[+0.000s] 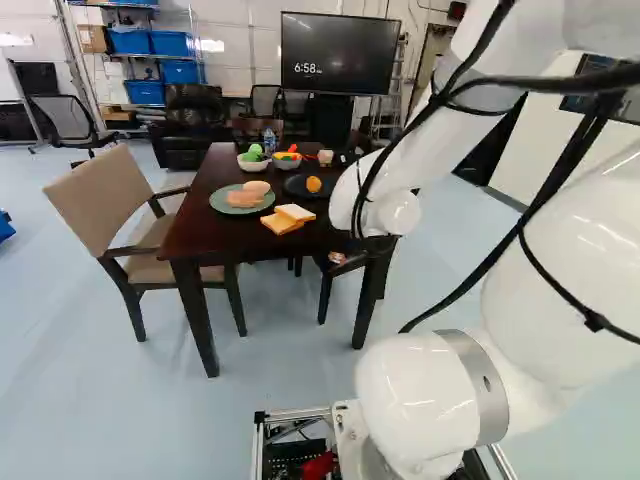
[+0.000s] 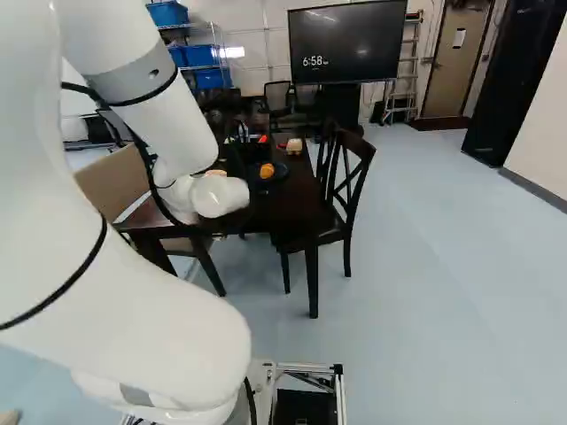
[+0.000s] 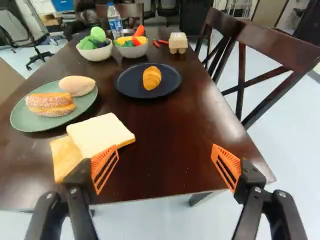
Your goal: Move the croissant to the empty plate
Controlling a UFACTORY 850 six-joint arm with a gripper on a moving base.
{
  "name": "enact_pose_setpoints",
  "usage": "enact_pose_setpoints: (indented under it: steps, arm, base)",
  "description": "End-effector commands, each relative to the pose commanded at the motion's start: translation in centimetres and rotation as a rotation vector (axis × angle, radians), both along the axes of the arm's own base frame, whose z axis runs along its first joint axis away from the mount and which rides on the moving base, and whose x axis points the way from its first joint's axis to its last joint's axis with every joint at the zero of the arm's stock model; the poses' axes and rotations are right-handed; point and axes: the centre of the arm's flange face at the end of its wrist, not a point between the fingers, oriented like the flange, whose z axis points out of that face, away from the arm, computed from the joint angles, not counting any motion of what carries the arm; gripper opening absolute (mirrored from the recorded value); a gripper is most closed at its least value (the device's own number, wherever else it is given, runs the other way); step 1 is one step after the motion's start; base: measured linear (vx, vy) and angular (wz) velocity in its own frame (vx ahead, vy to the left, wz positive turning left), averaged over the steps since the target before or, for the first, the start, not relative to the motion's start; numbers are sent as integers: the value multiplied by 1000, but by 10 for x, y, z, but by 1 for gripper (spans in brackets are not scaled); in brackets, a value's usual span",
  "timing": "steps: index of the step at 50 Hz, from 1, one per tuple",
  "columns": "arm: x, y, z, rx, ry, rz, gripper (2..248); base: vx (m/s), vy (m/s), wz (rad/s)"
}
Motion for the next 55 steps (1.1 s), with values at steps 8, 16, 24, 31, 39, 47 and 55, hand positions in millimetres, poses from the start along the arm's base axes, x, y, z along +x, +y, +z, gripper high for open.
enact_pose_setpoints:
  steps: [8, 16, 24, 31, 39, 47, 55]
  arm:
    - [-17, -1, -7, -1, -31, -1, 247]
    - [-31, -2, -14, -1, -58, -2, 247]
    - [-44, -2, -19, -2, -81, -3, 247]
    - [-53, -2, -23, -2, -98, -4, 247]
    - [-62, -3, -27, -2, -114, -4, 247]
    - [-68, -3, -29, -2, -125, -5, 247]
    - [-72, -3, -31, -2, -132, -5, 247]
  base:
    - [0, 0, 0]
    - [0, 0, 0]
    - [0, 0, 0]
    - [0, 0, 0]
    - [0, 0, 0]
    - [0, 0, 0]
    - [0, 0, 0]
